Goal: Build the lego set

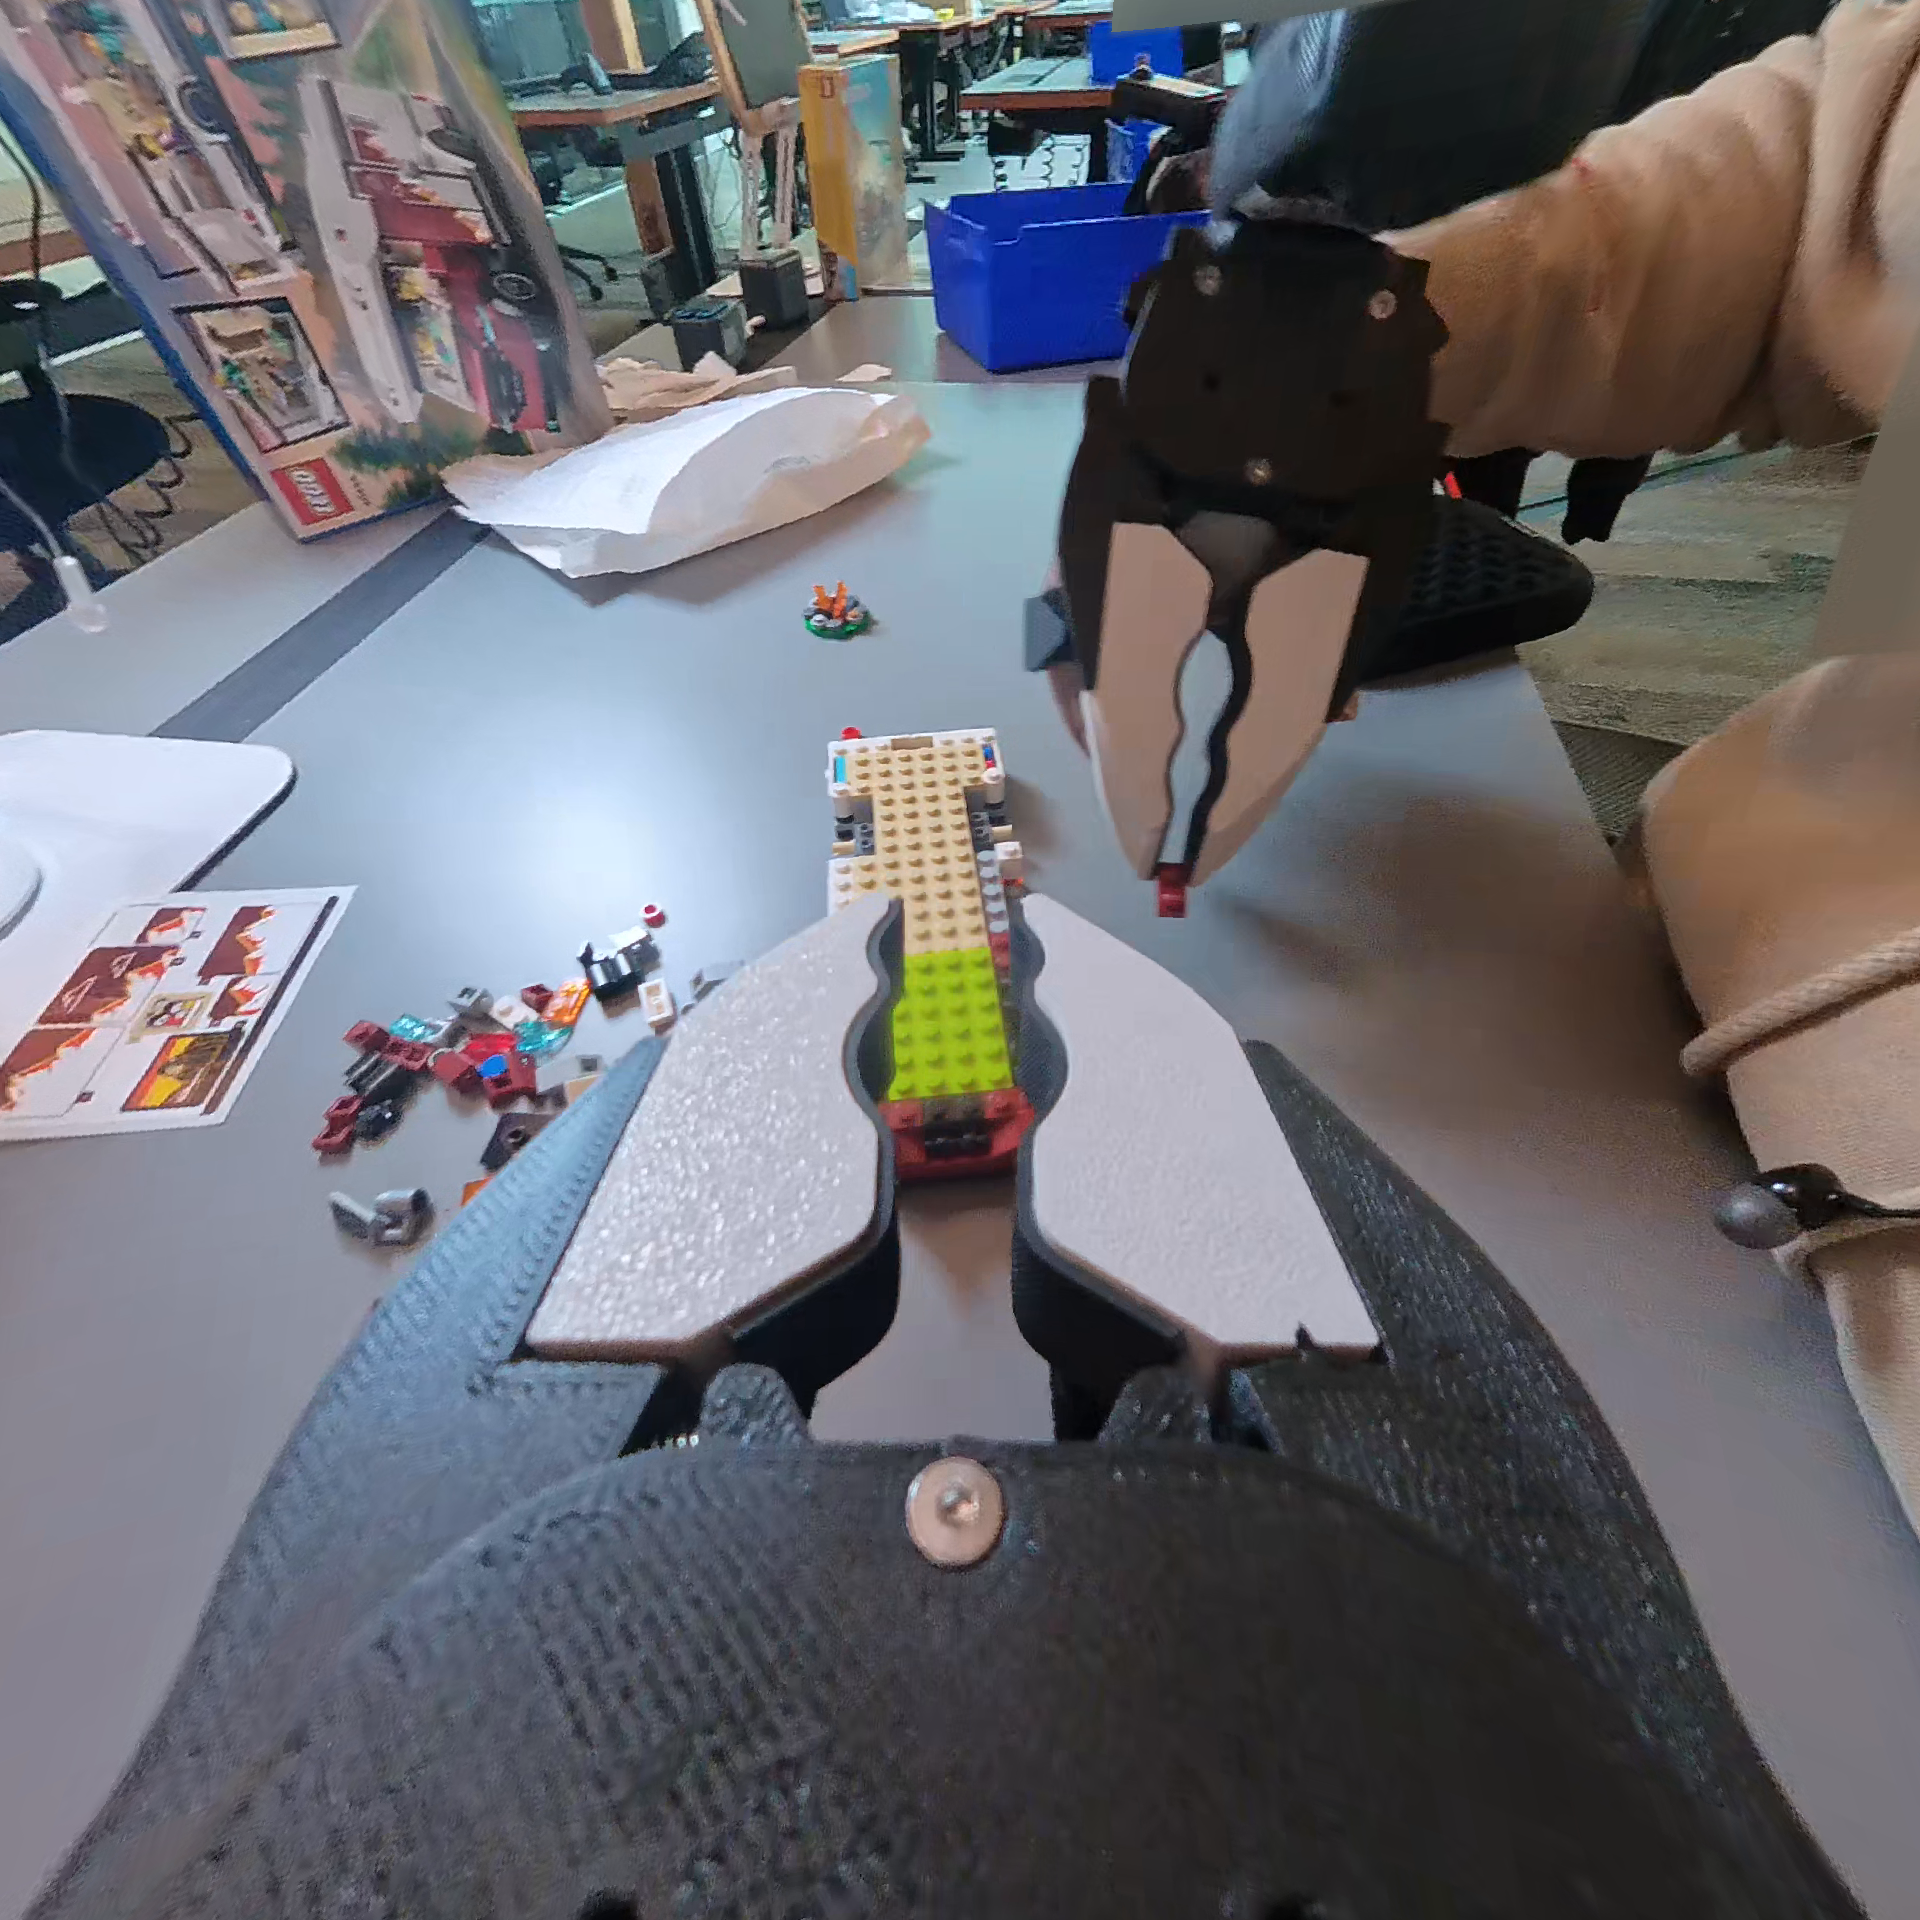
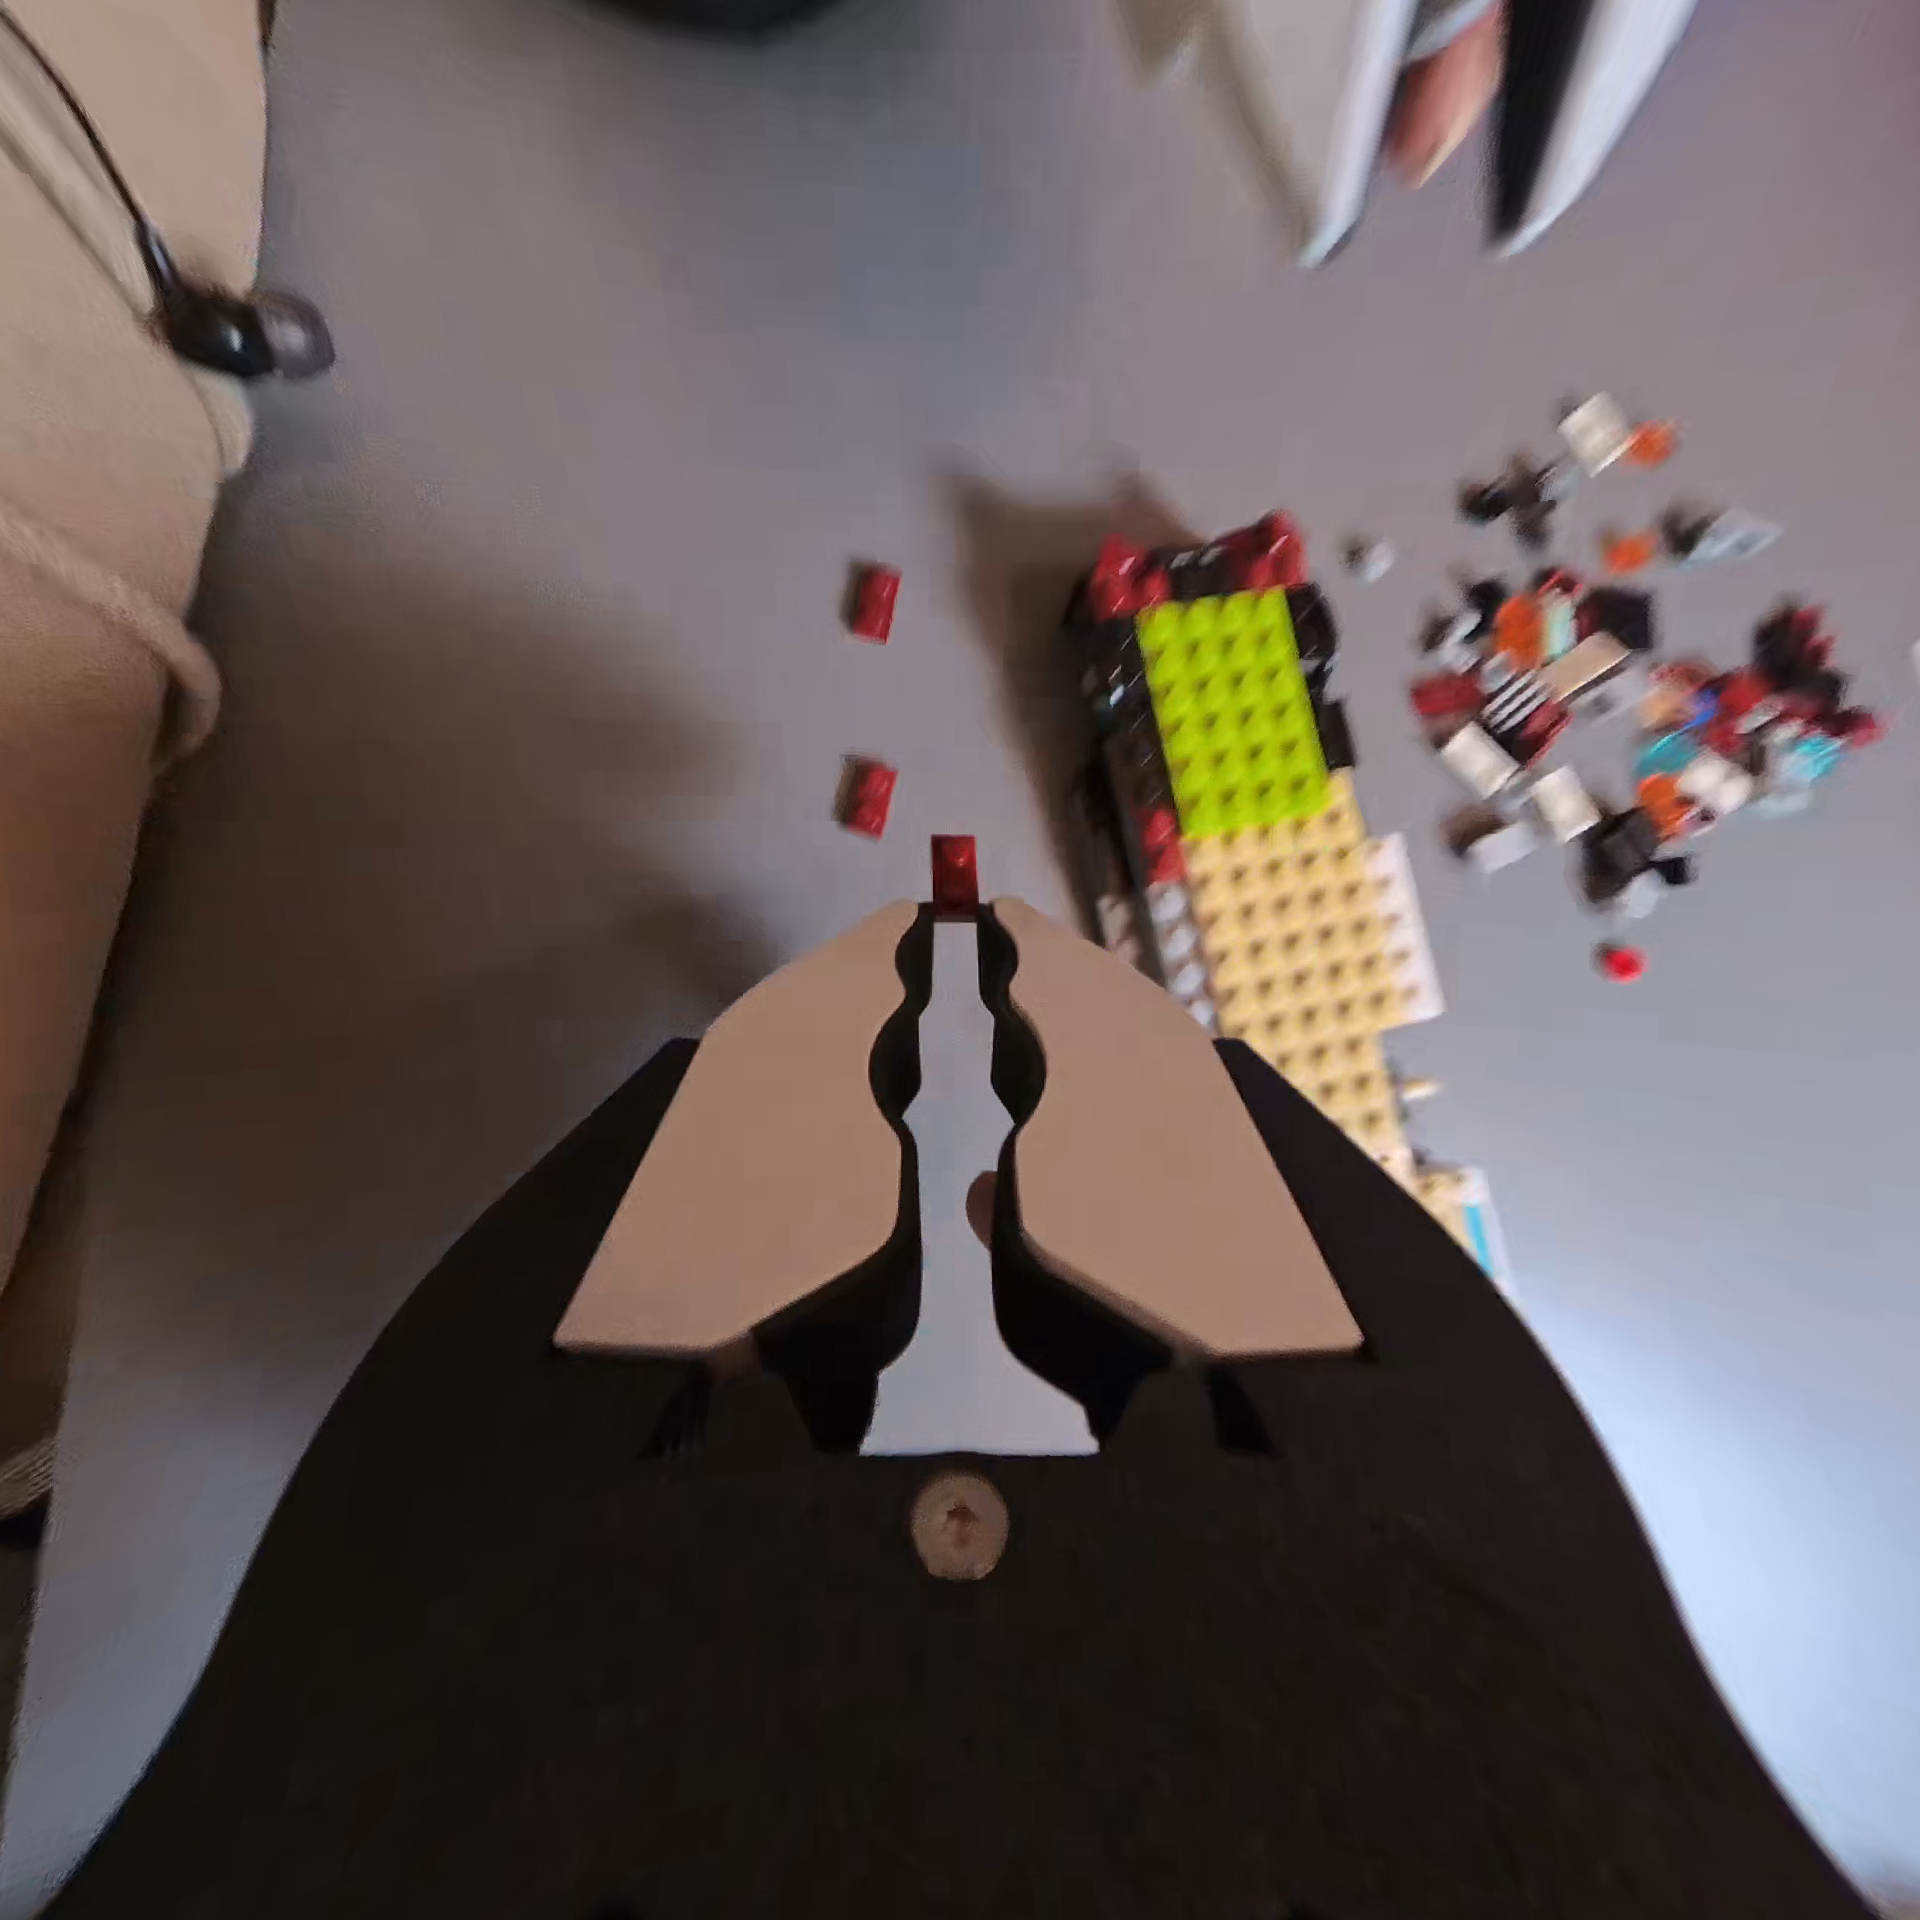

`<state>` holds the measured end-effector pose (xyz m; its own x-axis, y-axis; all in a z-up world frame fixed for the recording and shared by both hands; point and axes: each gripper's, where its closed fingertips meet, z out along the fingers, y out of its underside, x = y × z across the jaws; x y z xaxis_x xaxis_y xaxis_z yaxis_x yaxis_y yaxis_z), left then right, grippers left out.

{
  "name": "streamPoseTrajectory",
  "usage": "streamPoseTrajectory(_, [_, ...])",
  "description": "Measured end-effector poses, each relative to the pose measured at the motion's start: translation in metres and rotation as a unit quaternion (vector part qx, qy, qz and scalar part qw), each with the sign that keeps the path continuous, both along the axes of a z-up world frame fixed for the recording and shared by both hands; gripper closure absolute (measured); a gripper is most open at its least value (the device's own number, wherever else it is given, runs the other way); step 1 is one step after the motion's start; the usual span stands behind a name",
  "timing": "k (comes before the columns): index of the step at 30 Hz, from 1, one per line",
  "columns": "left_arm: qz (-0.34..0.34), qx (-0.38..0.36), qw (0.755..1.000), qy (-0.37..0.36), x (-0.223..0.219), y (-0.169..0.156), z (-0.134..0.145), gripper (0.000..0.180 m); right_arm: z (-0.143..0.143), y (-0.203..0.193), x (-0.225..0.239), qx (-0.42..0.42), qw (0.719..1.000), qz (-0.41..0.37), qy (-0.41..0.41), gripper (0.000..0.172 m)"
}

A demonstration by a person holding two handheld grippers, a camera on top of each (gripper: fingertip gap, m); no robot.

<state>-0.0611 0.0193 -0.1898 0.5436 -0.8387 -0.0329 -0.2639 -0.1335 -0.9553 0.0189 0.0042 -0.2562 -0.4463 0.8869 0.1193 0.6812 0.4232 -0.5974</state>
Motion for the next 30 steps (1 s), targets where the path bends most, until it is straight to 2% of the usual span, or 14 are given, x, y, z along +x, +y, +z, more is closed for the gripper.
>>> streamPoseTrajectory(3, [0.013, -0.004, 1.000, 0.008, -0.007, 0.006, -0.005, 0.162, -0.022, -0.004, 0.017, -0.001, 0.998, -0.006, -0.055, 0.164])
streamPoseTrajectory(8, [0.025, -0.002, 0.999, 0.026, -0.010, 0.010, -0.011, 0.162, -0.032, -0.005, 0.020, -0.014, 0.994, -0.006, -0.104, 0.163])
streamPoseTrajectory(14, [0.039, 0.001, 0.999, 0.034, -0.018, 0.013, -0.012, 0.163, -0.031, -0.007, 0.026, -0.046, 0.990, -0.002, -0.131, 0.146])
streamPoseTrajectory(17, [0.046, 0.001, 0.998, 0.030, -0.023, 0.016, -0.010, 0.164, -0.008, -0.001, 0.017, -0.052, 0.995, 0.003, -0.090, 0.146])
streamPoseTrajectory(21, [0.058, -0.008, 0.998, 0.034, -0.029, 0.021, -0.015, 0.165, 0.038, 0.040, -0.027, -0.024, 0.999, -0.029, 0.021, 0.153])
streamPoseTrajectory(23, [0.064, -0.016, 0.997, 0.037, -0.032, 0.024, -0.019, 0.165, 0.044, 0.070, -0.053, 0.004, 0.997, -0.053, 0.047, 0.164])
streamPoseTrajectory(25, [0.066, -0.019, 0.997, 0.038, -0.033, 0.025, -0.022, 0.166, 0.036, 0.093, -0.076, 0.015, 0.997, -0.066, 0.048, 0.171])
streamPoseTrajectory(30, [0.070, -0.024, 0.996, 0.051, -0.037, 0.028, -0.030, 0.168, 0.000, 0.138, -0.114, 0.047, 0.996, -0.076, 0.014, 0.172])
